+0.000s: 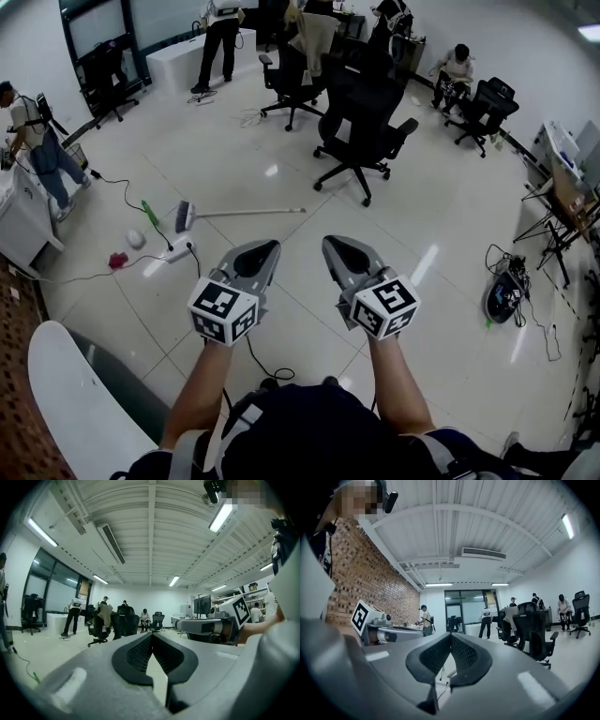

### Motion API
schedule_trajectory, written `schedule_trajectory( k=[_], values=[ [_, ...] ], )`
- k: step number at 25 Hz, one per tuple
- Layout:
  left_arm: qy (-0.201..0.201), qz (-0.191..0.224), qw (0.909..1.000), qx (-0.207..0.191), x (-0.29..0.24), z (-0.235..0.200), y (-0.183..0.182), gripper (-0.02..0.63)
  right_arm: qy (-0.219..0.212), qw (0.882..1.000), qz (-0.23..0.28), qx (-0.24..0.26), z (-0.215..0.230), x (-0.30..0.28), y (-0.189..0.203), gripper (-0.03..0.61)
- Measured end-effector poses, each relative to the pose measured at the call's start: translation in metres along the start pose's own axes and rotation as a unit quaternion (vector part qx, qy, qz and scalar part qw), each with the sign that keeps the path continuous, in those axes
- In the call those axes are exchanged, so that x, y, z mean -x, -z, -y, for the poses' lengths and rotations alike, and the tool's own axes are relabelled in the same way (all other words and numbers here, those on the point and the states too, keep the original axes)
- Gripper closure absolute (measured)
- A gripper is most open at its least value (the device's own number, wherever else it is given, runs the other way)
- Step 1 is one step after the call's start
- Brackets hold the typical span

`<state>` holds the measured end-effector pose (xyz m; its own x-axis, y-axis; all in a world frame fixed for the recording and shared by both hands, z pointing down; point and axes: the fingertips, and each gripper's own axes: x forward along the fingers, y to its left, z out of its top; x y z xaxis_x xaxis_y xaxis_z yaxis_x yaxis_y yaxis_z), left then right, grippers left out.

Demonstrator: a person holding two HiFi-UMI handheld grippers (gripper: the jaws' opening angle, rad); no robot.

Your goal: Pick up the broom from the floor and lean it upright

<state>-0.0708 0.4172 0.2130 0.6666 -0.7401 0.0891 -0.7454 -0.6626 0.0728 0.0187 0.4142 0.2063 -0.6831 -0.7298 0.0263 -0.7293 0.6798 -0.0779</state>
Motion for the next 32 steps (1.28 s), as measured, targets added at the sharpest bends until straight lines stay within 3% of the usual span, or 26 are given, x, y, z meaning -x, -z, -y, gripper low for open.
schedule_trajectory(
  k=[9, 13, 21, 32],
  values=[
    [-0.001, 0.003, 1.0, -0.001, 0.053, -0.049, 0.006, 0.613, -0.009, 1.0, -0.017, -0.002, -0.063, -0.047, 0.017, 0.572],
    [-0.008, 0.001, 0.9999, 0.013, 0.049, -0.068, 0.012, 0.614, -0.005, 0.999, -0.039, -0.015, -0.061, -0.056, 0.034, 0.572],
    [-0.014, -0.016, 0.9996, 0.021, -0.003, -0.105, 0.029, 0.613, -0.009, 0.999, -0.031, -0.026, -0.011, -0.098, 0.04, 0.572],
    [-0.014, -0.028, 0.9995, 0.002, -0.148, -0.147, 0.013, 0.613, -0.025, 0.998, -0.023, -0.049, 0.125, -0.163, 0.036, 0.572]
  ],
)
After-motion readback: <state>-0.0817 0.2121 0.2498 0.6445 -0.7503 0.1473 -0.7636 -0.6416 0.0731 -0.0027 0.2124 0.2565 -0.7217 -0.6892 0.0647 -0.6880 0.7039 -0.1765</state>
